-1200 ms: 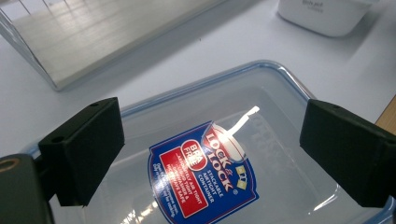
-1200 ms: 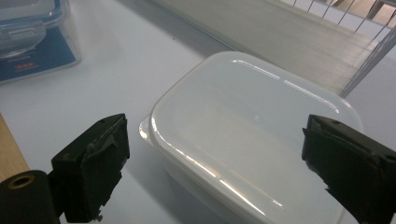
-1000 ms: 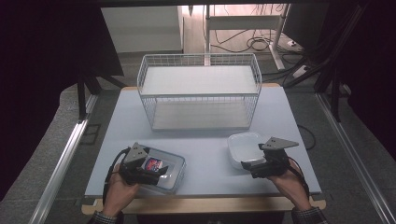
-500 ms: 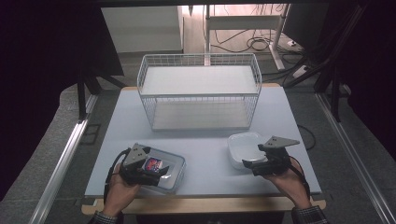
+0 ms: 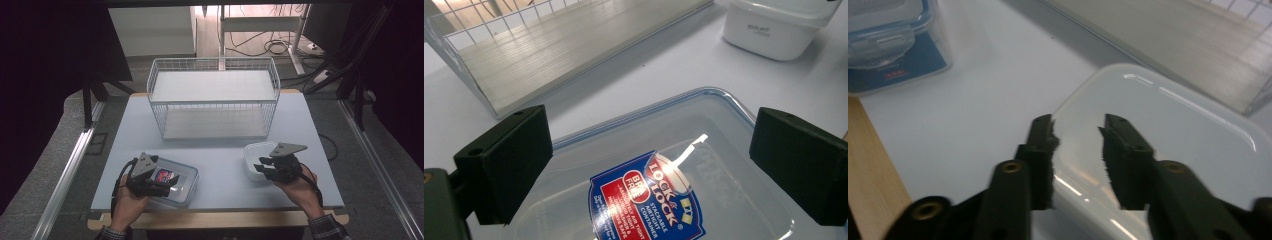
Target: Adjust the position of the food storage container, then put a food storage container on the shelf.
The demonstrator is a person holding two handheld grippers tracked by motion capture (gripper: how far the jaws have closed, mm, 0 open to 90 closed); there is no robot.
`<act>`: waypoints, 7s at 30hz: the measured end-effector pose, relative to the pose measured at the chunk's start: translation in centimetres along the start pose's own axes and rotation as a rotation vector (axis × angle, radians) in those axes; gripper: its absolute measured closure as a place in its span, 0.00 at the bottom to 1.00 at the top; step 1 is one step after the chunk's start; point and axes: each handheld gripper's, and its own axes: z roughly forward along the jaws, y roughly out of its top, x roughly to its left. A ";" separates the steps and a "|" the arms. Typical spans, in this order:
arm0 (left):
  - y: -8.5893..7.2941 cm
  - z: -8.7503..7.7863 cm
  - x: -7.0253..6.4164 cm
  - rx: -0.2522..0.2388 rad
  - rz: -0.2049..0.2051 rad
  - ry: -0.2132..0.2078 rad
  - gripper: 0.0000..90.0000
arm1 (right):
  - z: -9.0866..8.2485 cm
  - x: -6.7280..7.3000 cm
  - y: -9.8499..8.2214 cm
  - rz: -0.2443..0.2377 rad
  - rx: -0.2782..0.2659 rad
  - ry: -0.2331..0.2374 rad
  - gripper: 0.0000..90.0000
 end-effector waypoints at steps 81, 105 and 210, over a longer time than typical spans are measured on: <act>-6.2 -4.7 7.1 0.218 -0.179 0.171 1.00 | 0.9 0.6 -1.4 0.045 -0.028 0.063 0.99; -4.0 -0.1 1.8 0.307 -0.131 -0.007 1.00 | 2.1 4.0 -2.1 0.017 0.051 0.184 0.96; 0.4 7.8 -0.8 0.232 -0.243 -0.476 0.02 | 4.8 0.3 -1.4 0.358 0.115 0.372 0.09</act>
